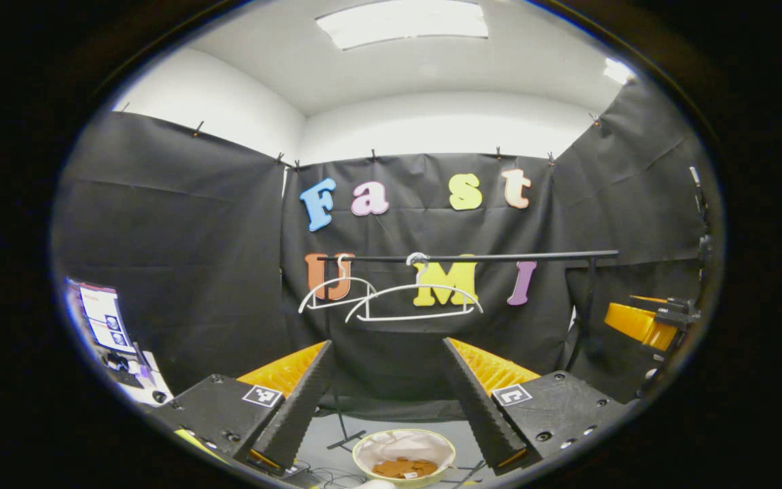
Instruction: Grasp the clothes on the hanger with both hands and then place them into the laundry hamper below.
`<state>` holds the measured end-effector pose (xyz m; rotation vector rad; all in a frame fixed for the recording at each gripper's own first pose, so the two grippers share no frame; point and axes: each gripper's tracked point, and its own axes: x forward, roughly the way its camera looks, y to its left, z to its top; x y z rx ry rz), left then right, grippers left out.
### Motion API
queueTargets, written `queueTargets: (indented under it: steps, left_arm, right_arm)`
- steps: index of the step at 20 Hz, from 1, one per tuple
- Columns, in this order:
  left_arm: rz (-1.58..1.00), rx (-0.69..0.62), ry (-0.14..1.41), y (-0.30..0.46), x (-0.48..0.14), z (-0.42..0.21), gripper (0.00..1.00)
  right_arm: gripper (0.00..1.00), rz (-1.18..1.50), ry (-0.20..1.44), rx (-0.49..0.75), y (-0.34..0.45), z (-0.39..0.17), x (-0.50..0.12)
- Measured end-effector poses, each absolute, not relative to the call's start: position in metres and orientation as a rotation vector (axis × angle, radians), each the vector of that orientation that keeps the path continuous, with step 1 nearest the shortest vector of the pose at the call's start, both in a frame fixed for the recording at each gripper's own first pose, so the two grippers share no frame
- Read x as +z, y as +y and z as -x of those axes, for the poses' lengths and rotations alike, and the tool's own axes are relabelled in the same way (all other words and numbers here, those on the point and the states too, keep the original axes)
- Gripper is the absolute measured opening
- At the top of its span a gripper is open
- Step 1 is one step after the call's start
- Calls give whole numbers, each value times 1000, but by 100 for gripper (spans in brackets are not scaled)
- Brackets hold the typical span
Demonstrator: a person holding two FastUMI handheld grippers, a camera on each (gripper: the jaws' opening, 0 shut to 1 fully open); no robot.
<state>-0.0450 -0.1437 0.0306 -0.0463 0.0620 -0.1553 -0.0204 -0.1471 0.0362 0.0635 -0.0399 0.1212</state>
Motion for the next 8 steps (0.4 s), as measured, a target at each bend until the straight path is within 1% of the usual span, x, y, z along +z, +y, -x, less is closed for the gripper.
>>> queueTargets:
  steps: [4,8]
  left_arm:
    - [21,-136,42,-146,43,58,100]
    - [33,-133,56,-149,39,65,100]
  right_arm:
    - [98,-48,-67,126,-153,35,49]
    - [98,-28,-82,141,-149,40,56]
